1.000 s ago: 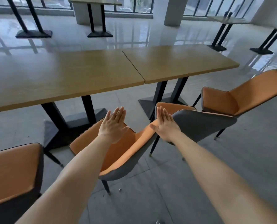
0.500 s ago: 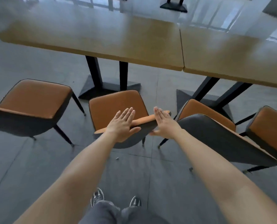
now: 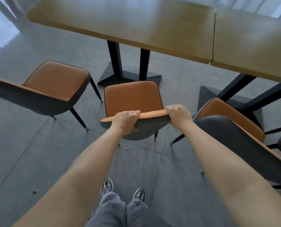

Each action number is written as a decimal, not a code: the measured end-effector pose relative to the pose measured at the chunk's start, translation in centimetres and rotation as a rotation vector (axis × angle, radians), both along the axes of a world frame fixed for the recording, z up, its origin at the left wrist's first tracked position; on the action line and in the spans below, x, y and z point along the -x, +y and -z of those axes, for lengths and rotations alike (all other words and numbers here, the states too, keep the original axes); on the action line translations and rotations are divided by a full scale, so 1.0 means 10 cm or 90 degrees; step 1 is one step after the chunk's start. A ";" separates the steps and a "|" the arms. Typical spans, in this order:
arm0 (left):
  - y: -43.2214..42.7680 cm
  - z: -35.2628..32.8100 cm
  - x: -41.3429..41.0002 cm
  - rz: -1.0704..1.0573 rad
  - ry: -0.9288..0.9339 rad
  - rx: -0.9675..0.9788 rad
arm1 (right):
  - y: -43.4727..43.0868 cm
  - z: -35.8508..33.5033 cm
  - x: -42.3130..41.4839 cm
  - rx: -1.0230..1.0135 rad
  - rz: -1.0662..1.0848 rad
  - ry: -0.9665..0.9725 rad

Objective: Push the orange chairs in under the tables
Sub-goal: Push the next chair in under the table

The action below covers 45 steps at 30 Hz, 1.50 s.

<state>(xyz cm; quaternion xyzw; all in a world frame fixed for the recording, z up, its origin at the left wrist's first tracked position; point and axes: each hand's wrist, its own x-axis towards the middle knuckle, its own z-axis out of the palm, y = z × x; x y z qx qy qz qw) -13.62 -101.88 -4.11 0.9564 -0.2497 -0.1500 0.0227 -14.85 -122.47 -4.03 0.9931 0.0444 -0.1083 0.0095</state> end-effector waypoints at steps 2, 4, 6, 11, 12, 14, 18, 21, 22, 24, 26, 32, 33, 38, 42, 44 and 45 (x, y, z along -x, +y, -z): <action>0.00 0.01 -0.02 0.022 -0.007 -0.007 | 0.01 0.00 -0.02 0.000 0.006 -0.003; 0.01 0.02 -0.07 0.060 -0.013 -0.012 | 0.00 0.00 -0.03 -0.003 0.014 0.003; 0.03 0.02 -0.11 0.089 -0.017 -0.017 | 0.01 -0.02 -0.03 0.002 0.016 0.013; 0.15 0.04 -0.17 0.131 -0.026 -0.029 | 0.15 -0.08 -0.03 -0.009 0.035 0.033; 0.20 0.04 -0.20 0.136 -0.026 -0.034 | 0.20 -0.09 -0.04 -0.007 0.037 0.037; 0.32 0.05 -0.26 0.147 -0.028 -0.045 | 0.31 -0.10 -0.04 -0.010 0.041 0.046; 0.63 0.03 -0.42 0.171 -0.024 -0.052 | 0.62 -0.12 -0.06 -0.013 0.048 0.059; 0.85 0.04 -0.54 0.208 -0.031 -0.051 | 0.86 -0.13 -0.08 -0.005 0.067 0.058; 0.92 0.04 -0.56 0.220 -0.033 -0.052 | 0.94 -0.13 -0.08 -0.002 0.073 0.059; 1.07 0.05 -0.61 0.242 -0.030 -0.051 | 1.09 -0.12 -0.06 0.003 0.085 0.067; 1.21 0.05 -0.64 0.267 -0.025 -0.048 | 1.25 -0.12 -0.02 0.010 0.102 0.073; 1.61 0.07 -0.77 0.319 -0.046 -0.045 | 1.71 -0.13 0.01 0.032 0.152 0.063; 1.67 0.07 -0.78 0.323 -0.047 -0.050 | 1.79 -0.14 0.03 0.034 0.157 0.064; 1.89 0.07 -0.73 0.333 -0.049 -0.057 | 2.05 -0.12 0.17 0.028 0.176 0.066; 1.91 0.05 -0.70 0.313 -0.063 -0.053 | 2.10 -0.11 0.19 0.005 0.205 0.052; 1.92 0.06 -0.70 0.300 -0.057 -0.053 | 2.14 -0.09 0.20 -0.004 0.215 0.037; 1.92 0.05 -0.70 0.295 -0.051 -0.051 | 2.15 -0.08 0.21 -0.010 0.221 0.030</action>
